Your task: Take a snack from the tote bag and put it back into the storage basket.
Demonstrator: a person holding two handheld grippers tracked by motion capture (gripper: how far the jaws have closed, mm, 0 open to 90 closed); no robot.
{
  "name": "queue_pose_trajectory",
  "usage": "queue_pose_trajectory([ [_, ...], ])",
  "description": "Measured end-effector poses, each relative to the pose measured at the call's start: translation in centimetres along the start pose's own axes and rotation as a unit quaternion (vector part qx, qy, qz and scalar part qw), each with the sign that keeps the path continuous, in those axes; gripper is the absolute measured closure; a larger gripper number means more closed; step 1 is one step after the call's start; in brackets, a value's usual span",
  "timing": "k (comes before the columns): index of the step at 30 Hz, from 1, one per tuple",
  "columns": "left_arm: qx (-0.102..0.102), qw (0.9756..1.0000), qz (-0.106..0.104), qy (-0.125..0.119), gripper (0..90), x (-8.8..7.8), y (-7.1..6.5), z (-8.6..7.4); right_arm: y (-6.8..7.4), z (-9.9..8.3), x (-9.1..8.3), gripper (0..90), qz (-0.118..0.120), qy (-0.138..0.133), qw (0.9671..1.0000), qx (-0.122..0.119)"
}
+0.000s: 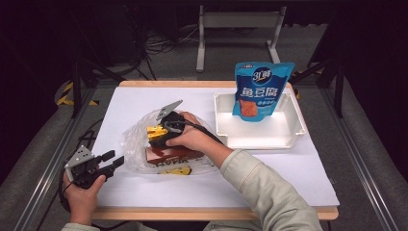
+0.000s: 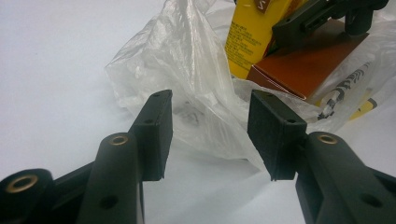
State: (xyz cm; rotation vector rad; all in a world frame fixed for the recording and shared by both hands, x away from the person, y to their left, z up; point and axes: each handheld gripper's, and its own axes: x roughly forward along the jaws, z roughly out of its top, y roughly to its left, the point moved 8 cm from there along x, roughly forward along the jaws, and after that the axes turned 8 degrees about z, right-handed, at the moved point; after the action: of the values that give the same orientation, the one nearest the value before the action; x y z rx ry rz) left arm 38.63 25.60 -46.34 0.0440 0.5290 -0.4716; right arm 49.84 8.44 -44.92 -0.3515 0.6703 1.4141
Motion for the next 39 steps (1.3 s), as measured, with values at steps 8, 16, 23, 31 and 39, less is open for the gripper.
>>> queue_pose_trajectory([
  [8,-0.002,1.0,-0.001,-0.002,50.7,-0.01,0.05,0.02,0.1,0.27,0.24,30.7,-0.002,0.004,0.9999,-0.013],
  [16,-0.003,1.0,-0.001,-0.003,50.4,-0.01,0.08,0.04,0.18,0.41,0.12,34.0,-0.007,0.006,0.9995,-0.031],
  [23,-0.003,1.0,-0.001,-0.003,50.3,-0.03,0.1,0.04,0.26,0.42,0.04,36.3,-0.004,0.01,0.9994,-0.034],
  [31,-0.003,1.0,-0.001,-0.003,50.3,-0.01,0.09,0.04,0.15,0.4,-0.36,53.6,-0.007,0.02,0.9986,-0.048],
  [39,-0.002,1.0,-0.001,-0.003,50.3,-0.03,0.13,0.05,0.07,0.62,-0.68,54.0,-0.016,0.021,0.9978,-0.061],
])
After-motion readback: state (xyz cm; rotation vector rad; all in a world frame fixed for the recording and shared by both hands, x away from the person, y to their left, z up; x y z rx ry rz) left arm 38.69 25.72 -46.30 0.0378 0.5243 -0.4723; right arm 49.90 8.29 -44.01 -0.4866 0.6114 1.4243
